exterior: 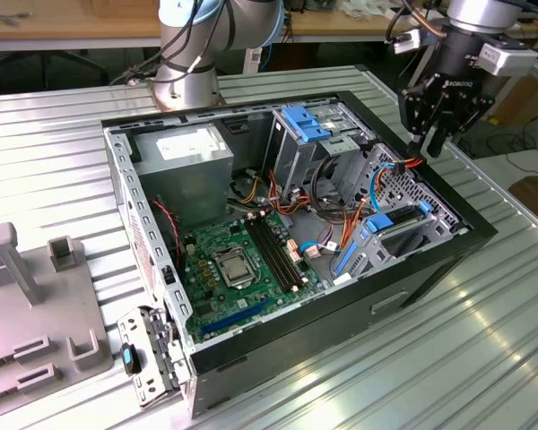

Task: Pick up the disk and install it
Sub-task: 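Insert the first disk wire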

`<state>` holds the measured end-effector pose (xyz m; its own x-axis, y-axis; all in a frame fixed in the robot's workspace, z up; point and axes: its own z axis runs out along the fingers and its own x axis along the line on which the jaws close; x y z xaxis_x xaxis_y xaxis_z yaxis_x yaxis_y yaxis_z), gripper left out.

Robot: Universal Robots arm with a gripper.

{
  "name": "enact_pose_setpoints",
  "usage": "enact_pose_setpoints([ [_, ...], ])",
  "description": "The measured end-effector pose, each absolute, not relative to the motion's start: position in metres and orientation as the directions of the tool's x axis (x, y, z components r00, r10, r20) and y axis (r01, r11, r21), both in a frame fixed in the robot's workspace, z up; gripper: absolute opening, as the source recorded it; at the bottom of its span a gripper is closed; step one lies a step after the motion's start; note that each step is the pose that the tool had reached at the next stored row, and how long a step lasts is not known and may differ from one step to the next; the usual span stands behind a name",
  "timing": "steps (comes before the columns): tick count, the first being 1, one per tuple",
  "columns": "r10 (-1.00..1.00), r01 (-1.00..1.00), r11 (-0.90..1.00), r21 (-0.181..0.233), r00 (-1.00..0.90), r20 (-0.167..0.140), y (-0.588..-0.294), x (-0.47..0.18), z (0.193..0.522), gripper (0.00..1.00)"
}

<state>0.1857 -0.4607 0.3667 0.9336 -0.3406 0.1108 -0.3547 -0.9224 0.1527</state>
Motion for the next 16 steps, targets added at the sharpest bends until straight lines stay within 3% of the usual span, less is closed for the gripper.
enact_pose_setpoints([
  [13, -0.293, -0.309, -0.938, 0.158, 0.949, 0.116, -0.4607, 0.1807, 0.3615, 0.38],
  [14, -0.293, -0.309, -0.938, 0.158, 0.949, 0.116, -0.4607, 0.1808, 0.3615, 0.31],
  [16, -0.293, -0.309, -0.938, 0.158, 0.949, 0.116, -0.4606, 0.1808, 0.3615, 0.31],
])
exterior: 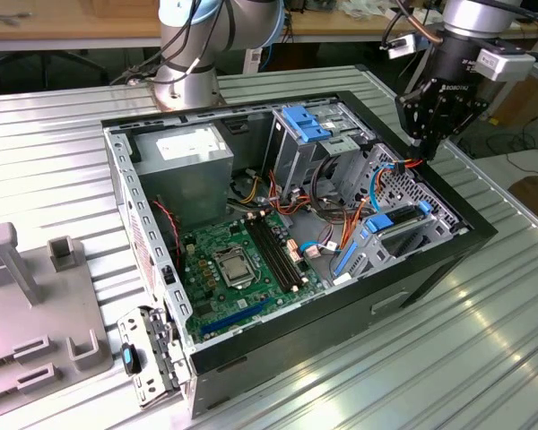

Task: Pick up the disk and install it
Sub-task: 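Insert the first disk wire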

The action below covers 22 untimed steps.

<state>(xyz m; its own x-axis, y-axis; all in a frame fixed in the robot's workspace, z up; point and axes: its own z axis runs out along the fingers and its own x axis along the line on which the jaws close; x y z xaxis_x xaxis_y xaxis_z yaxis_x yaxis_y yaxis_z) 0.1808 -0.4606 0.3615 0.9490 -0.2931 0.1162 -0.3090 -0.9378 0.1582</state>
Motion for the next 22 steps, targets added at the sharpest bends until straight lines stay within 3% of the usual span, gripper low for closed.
enact_pose_setpoints([
  [5, -0.293, -0.309, -0.938, 0.159, 0.949, 0.117, -0.4607, 0.181, 0.3615, 0.29],
  [6, -0.293, -0.309, -0.938, 0.16, 0.949, 0.117, -0.4606, 0.181, 0.3615, 0.22],
  [10, -0.293, -0.309, -0.937, 0.16, 0.949, 0.117, -0.4606, 0.181, 0.3615, 0.22],
  [12, -0.293, -0.309, -0.937, 0.16, 0.949, 0.117, -0.4606, 0.181, 0.3618, 0.17],
  [22, -0.293, -0.31, -0.937, 0.16, 0.949, 0.117, -0.4606, 0.1805, 0.37, 0.17],
])
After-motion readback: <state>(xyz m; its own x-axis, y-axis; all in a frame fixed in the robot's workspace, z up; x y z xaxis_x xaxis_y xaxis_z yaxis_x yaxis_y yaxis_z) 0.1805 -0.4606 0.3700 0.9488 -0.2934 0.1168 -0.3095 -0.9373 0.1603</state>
